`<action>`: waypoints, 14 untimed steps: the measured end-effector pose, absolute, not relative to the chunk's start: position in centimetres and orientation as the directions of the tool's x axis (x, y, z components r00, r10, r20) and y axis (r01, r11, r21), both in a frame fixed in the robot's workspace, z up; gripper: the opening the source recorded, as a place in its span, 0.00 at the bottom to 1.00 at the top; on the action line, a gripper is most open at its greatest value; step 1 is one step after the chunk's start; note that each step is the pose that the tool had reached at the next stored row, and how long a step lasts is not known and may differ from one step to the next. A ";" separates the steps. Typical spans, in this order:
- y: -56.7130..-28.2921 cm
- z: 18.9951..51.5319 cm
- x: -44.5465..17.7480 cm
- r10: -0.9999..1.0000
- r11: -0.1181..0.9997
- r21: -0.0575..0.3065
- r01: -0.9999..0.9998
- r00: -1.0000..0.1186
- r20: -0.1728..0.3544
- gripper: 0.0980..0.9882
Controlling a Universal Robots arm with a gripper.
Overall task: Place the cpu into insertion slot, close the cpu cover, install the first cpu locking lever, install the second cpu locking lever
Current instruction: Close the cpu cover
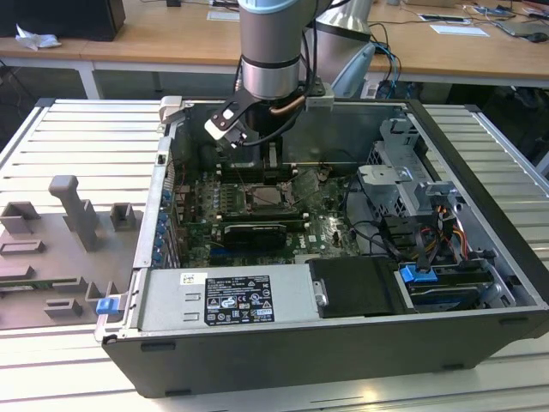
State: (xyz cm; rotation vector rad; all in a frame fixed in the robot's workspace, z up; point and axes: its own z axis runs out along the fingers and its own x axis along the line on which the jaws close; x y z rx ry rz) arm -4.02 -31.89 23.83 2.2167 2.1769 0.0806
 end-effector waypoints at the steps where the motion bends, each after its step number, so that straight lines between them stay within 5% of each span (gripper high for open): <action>1: -31.9 23.8 -4.0 1.000 -0.019 0.060 0.998 0.018 0.013 0.01; 14: -31.9 24.1 -4.0 1.000 -0.019 0.060 0.998 0.018 0.013 0.01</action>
